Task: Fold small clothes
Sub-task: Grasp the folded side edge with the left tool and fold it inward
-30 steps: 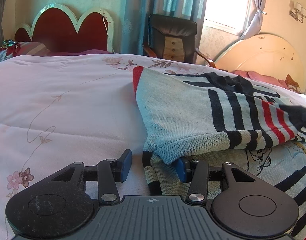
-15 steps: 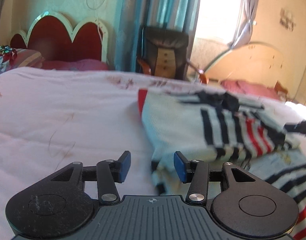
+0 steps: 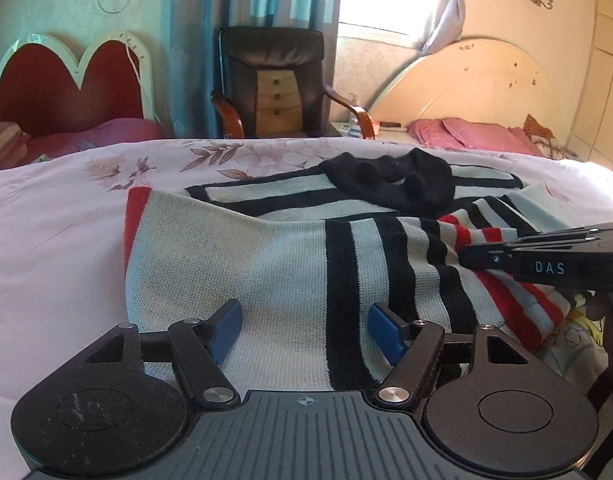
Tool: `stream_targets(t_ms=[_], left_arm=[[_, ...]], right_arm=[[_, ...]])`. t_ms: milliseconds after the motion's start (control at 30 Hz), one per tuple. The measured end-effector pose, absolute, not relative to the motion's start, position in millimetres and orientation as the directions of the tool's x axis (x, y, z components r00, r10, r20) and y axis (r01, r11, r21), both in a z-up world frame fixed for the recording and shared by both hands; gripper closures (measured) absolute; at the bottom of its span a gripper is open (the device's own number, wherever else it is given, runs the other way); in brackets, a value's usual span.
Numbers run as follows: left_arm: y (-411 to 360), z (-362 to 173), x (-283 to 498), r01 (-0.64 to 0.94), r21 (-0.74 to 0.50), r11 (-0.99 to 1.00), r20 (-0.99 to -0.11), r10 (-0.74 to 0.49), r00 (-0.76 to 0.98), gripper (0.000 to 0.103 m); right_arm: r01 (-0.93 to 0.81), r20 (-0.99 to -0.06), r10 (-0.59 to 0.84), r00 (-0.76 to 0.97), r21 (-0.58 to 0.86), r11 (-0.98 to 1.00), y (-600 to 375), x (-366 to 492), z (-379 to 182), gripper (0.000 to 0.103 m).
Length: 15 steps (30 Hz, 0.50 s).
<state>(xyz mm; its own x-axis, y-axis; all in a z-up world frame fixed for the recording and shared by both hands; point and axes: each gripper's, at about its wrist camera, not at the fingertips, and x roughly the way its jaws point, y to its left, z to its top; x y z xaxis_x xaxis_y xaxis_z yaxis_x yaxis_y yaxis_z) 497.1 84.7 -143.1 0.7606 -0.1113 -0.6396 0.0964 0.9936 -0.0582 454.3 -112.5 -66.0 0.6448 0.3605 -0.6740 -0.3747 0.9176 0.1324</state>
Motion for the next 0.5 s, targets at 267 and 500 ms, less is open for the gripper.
stream_targets(t_ms=[267,500], left_arm=[[122.8,-113.3,528.6,0.064,-0.045,0.997,-0.589,-0.078,0.804,0.033],[151.6,-147.3,574.1,0.078,-0.053,0.996,-0.652,-0.094,0.752,0.027]], right_arm=[[-0.356,-0.649,0.387,0.655,0.187,0.915,-112.8,459.4,-55.2,0.098],[-0.355,-0.661,0.387,0.642,0.192,0.915,-92.1,482.7,-63.0,0.101]])
